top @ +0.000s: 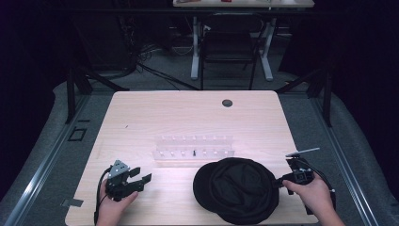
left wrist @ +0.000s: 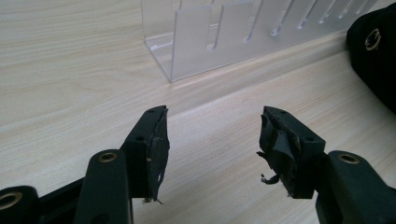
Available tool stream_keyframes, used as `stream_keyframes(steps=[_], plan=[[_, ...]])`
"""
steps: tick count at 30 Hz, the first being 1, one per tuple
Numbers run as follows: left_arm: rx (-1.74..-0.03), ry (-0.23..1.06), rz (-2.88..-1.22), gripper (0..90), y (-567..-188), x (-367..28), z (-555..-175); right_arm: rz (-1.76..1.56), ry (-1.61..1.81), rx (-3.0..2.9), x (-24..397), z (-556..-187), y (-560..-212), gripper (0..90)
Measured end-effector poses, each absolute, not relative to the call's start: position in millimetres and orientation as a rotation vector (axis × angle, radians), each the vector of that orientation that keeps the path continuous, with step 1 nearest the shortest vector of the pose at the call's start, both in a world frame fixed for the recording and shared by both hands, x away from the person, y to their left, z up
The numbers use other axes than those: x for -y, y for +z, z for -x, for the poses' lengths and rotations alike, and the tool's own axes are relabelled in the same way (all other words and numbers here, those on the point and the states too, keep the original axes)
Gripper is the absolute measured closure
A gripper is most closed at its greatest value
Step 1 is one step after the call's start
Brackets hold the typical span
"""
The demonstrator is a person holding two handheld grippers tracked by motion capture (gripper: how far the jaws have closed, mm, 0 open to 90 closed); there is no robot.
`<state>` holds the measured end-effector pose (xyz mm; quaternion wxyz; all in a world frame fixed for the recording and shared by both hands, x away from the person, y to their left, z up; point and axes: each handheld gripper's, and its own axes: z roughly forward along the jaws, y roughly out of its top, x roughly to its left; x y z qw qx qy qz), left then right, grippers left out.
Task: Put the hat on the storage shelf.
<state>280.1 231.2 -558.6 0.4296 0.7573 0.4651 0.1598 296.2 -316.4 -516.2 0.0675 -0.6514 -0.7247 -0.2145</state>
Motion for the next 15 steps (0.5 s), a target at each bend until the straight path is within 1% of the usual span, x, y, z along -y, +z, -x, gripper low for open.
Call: stream_keyframes(steps=[9, 15], plan=[[-1.169, 0.396, -1.886, 42.2, -558.6, -231.8, -280.2, 1.914, -0.572, 2.161, 312.8, -302.0, -521.3, 79.1], [-1.17, 0.397, -1.886, 42.2, -558.6, -231.7, -280.1, 1.899, -0.558, 2.132, 313.1, -304.6, -524.2, 84.9]])
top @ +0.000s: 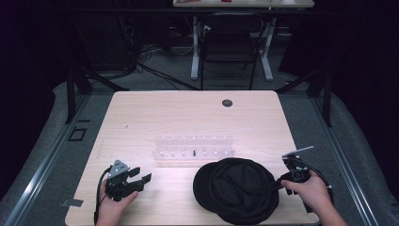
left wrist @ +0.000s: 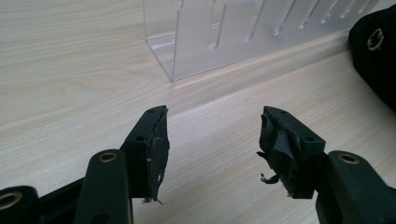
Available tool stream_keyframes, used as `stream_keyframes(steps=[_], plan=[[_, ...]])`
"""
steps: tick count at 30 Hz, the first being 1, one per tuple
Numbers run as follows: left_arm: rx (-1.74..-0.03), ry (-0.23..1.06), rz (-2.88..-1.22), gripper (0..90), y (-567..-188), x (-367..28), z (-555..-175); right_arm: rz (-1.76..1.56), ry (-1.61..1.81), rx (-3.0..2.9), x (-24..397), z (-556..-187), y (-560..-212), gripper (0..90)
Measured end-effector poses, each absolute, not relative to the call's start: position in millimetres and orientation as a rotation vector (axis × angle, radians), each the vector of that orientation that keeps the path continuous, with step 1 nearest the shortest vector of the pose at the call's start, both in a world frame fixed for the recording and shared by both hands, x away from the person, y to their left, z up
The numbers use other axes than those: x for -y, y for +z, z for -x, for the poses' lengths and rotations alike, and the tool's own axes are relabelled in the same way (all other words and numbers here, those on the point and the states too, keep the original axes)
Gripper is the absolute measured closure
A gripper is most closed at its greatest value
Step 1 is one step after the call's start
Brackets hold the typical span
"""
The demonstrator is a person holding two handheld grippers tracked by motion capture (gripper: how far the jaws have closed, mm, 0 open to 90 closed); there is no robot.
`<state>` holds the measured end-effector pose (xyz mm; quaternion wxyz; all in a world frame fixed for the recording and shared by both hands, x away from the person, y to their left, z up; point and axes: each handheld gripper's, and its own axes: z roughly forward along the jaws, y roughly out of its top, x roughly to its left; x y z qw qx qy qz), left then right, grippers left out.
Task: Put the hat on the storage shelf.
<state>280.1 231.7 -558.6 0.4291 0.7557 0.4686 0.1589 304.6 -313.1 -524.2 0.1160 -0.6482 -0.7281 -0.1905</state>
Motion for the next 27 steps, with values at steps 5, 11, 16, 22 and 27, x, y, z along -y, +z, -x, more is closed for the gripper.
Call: stream_keyframes(steps=[5, 11, 16, 22, 27], plan=[[-1.172, 0.392, -1.893, 42.2, -558.2, -232.7, -280.2, 1.859, -0.544, 2.12, 315.7, -305.6, -524.6, 87.3], [-1.169, 0.394, -1.888, 42.2, -558.3, -232.7, -280.2, 1.849, -0.58, 2.086, 317.9, -303.3, -519.1, 88.0], [-1.17, 0.404, -1.877, 42.2, -558.8, -232.6, -280.1, 1.831, -0.639, 2.039, 321.1, -299.8, -510.3, 88.0], [-1.17, 0.403, -1.877, 42.2, -558.8, -232.5, -280.2, 1.787, -0.688, 2.002, 325.0, -298.6, -500.1, 88.0], [-1.171, 0.405, -1.875, 42.2, -558.9, -232.5, -280.1, 1.741, -0.779, 1.93, 327.1, -297.6, -490.0, 88.1]])
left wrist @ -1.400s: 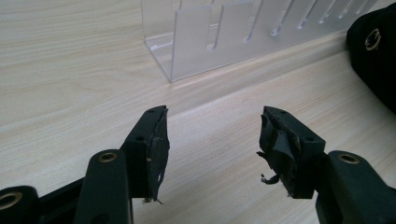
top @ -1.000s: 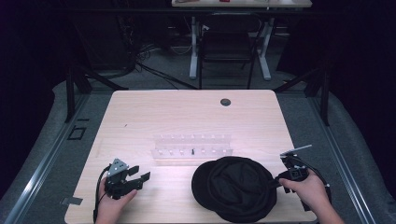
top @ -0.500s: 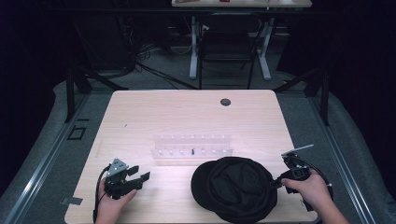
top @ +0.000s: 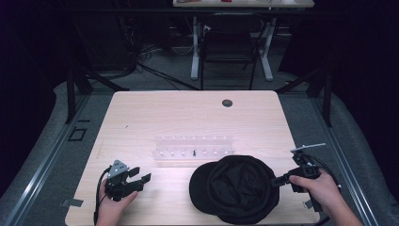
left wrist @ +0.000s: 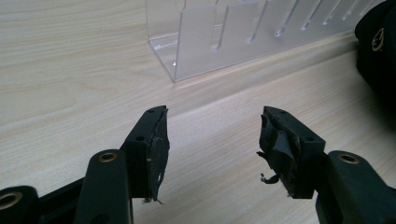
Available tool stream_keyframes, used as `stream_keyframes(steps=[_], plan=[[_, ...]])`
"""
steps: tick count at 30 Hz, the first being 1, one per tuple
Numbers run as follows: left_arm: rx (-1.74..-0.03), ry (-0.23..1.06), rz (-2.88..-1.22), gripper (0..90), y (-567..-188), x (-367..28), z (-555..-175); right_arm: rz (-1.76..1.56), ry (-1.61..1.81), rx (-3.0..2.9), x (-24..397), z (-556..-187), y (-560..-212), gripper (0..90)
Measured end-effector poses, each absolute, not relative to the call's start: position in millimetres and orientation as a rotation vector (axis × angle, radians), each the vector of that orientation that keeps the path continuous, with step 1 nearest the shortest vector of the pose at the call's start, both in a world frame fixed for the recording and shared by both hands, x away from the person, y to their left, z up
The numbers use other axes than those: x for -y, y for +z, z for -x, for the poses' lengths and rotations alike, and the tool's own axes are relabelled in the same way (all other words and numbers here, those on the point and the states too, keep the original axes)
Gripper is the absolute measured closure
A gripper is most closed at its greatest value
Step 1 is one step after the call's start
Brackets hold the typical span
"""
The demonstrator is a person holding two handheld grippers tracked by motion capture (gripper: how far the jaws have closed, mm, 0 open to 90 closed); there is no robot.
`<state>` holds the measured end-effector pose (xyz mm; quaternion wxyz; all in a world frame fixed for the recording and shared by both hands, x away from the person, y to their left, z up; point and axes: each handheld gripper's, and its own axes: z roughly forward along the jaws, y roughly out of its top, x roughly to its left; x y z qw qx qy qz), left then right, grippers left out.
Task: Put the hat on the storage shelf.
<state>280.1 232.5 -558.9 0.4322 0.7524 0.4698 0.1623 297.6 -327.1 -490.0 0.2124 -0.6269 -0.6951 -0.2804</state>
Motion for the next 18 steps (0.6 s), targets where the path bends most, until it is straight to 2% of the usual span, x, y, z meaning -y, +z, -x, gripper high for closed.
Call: stream_keyframes(steps=[18], plan=[[-1.176, 0.402, -1.876, 42.4, -558.3, -233.6, -280.0, 1.676, -0.915, 1.827, 318.8, -297.1, -466.2, 88.2]])
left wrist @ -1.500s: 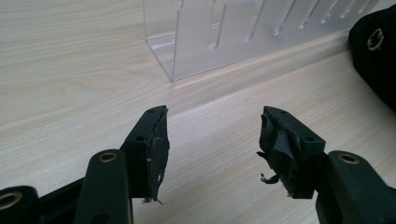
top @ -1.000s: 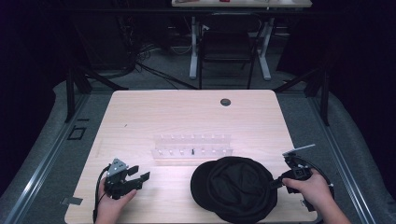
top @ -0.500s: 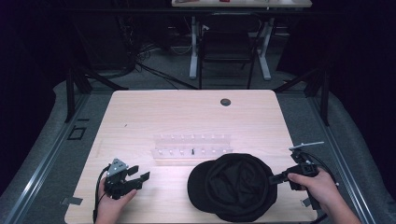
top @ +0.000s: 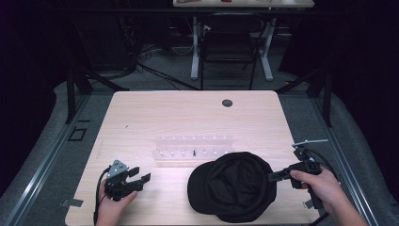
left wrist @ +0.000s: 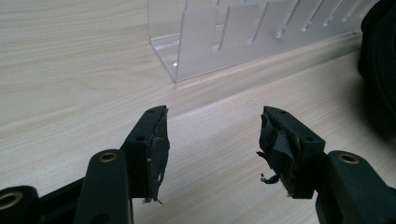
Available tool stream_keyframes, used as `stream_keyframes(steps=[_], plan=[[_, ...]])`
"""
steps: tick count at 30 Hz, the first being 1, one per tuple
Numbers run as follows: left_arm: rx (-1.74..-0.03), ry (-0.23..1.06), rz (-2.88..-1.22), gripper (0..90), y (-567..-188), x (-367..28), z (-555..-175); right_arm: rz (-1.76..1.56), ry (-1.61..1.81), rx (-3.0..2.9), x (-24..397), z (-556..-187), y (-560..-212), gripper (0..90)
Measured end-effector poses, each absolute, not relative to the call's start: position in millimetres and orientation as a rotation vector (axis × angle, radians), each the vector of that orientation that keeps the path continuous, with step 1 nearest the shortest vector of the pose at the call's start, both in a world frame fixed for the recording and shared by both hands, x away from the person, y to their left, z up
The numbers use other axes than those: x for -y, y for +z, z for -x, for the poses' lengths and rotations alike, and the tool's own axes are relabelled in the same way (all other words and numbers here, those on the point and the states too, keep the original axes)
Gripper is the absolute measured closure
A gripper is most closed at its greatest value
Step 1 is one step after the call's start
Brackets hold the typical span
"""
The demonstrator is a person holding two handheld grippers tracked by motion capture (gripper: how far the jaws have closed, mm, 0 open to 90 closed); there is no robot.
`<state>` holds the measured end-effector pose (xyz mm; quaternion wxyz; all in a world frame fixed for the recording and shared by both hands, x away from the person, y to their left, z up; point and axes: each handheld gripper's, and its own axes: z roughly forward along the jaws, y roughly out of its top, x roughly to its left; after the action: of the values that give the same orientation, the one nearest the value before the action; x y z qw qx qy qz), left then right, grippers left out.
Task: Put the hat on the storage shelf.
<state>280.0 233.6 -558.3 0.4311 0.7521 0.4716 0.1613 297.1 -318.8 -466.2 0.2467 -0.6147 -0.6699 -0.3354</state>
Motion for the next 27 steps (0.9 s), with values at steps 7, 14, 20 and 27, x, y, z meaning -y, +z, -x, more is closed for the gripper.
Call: stream_keyframes(steps=[7, 14, 20, 27], plan=[[-1.175, 0.399, -1.883, 42.4, -557.6, -234.2, -279.7, 1.624, -0.985, 1.808, 313.6, -297.7, -450.6, 88.2], [-1.174, 0.403, -1.877, 42.5, -558.2, -234.1, -280.1, 1.607, -1.019, 1.76, 310.3, -299.9, -441.4, 88.2], [-1.174, 0.405, -1.877, 42.6, -558.1, -234.1, -280.2, 1.594, -1.026, 1.733, 305.5, -301.7, -433.4, 88.2], [-1.175, 0.406, -1.876, 42.6, -558.0, -234.2, -280.0, 1.573, -1.047, 1.691, 300.0, -303.3, -425.6, 88.2]])
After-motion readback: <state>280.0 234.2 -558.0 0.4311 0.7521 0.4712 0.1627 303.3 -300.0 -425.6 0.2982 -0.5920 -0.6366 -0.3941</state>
